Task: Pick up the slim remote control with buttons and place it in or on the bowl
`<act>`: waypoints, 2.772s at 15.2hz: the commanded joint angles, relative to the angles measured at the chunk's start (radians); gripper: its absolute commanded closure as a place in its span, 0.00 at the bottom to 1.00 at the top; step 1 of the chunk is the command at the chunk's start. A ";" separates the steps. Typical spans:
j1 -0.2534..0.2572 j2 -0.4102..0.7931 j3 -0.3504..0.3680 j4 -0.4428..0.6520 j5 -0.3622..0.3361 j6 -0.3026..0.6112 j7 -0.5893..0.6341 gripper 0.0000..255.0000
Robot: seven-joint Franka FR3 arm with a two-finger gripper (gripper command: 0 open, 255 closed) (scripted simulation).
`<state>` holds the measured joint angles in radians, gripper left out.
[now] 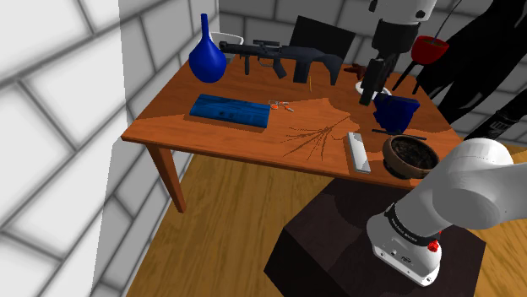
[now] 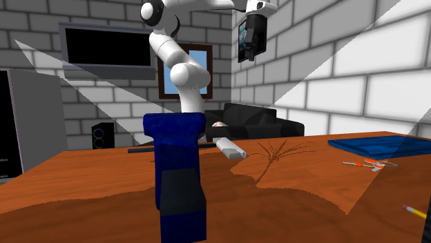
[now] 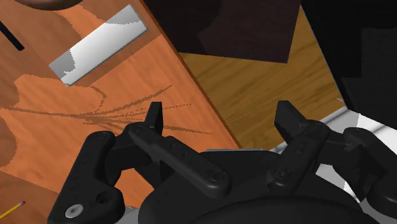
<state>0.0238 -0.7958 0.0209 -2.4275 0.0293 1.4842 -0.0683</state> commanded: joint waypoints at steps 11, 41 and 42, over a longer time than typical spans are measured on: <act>-0.155 -0.003 -0.074 -0.285 -0.072 0.337 0.112 0.00; -0.467 0.531 -0.250 -0.562 -0.226 1.248 0.283 0.00; -0.467 0.531 -0.250 -0.562 -0.226 1.248 0.283 0.00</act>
<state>-0.4423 -0.2653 -0.2281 -2.9872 -0.1968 2.7331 0.2144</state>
